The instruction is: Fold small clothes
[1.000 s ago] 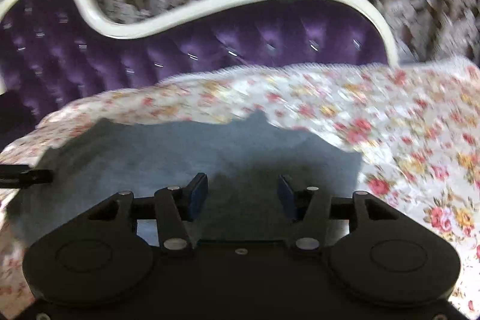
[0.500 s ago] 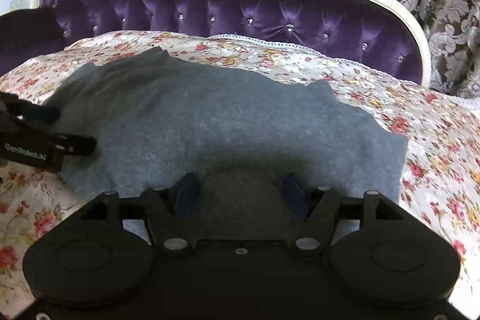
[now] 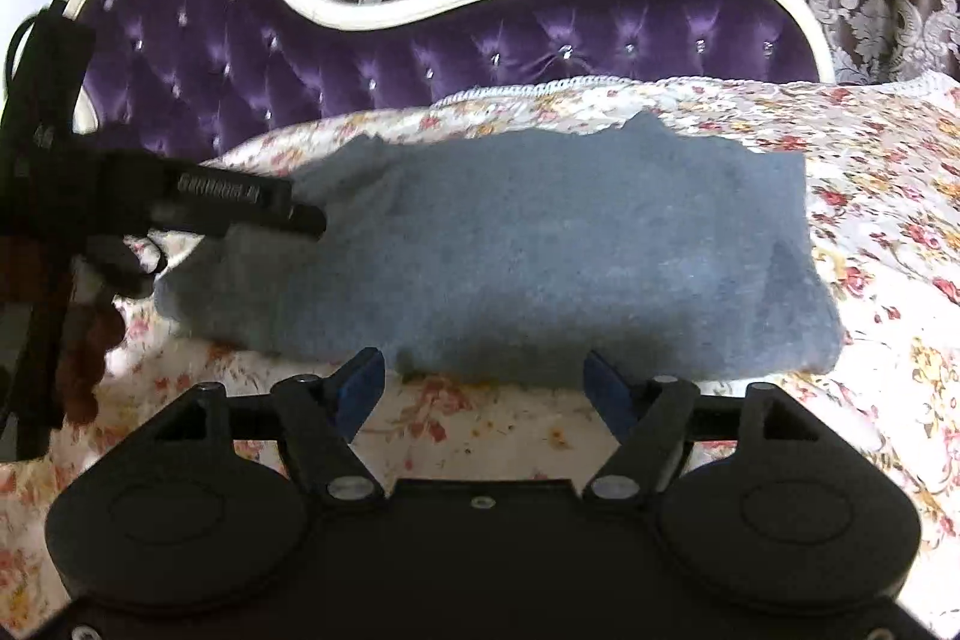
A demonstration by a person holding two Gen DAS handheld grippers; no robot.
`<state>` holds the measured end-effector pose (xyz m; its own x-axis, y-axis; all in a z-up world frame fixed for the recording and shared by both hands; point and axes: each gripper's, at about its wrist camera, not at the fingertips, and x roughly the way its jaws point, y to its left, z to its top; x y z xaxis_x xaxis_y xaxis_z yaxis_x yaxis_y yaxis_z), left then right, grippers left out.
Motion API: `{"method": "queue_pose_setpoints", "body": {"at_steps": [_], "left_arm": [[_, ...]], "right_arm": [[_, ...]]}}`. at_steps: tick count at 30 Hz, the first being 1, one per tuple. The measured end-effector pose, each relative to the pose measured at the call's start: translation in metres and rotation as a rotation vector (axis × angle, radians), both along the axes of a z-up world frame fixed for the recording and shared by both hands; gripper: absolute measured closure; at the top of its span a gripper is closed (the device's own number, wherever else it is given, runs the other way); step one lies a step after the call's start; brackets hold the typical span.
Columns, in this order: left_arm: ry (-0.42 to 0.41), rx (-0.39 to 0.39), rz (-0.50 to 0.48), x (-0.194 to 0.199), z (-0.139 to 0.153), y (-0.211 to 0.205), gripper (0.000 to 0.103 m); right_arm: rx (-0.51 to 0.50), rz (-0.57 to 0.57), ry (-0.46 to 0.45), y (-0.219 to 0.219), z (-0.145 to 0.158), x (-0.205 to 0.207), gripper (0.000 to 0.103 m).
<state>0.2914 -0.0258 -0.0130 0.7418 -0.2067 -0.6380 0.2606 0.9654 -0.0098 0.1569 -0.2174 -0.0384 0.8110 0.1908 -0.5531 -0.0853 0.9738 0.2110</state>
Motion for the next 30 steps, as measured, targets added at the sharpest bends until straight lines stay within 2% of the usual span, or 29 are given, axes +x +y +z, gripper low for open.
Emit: {"method": "queue_pose_setpoints", "body": {"at_steps": [4,9,12,13,14,17,20,23,26,30], "left_arm": [[0.006,-0.001,-0.008,0.025,0.004,-0.021,0.011],[0.092,-0.045,0.02,0.056,-0.017,-0.041,0.011],[0.153,0.016,0.025,0.068,-0.036,-0.05,0.01],[0.158,0.051,0.02,0.068,-0.043,-0.053,0.008],[0.129,0.073,0.01,0.065,-0.046,-0.054,0.006],[0.132,0.054,0.022,0.062,-0.049,-0.05,0.005],[0.156,0.039,0.011,0.067,-0.05,-0.047,0.005],[0.167,0.036,0.008,0.07,-0.048,-0.049,0.004],[0.159,0.037,0.01,0.069,-0.049,-0.05,0.001],[0.152,0.035,0.017,0.069,-0.05,-0.051,0.0]], "right_arm": [[0.037,-0.009,0.014,-0.006,-0.003,0.001,0.023],[0.073,-0.007,0.031,-0.009,-0.008,-0.001,0.023],[0.089,0.004,0.038,-0.009,-0.011,-0.002,0.023],[0.096,0.007,0.04,-0.01,-0.012,-0.002,0.023],[0.106,0.008,0.042,-0.011,-0.012,-0.002,0.023],[0.157,0.022,0.059,-0.019,-0.012,0.0,0.023],[0.23,0.035,0.052,-0.033,-0.006,-0.001,0.023],[0.222,0.015,-0.003,-0.054,0.009,-0.006,0.02],[0.223,-0.036,-0.055,-0.083,0.021,-0.004,0.01],[0.189,-0.078,-0.027,-0.119,0.021,0.02,0.01]]}}
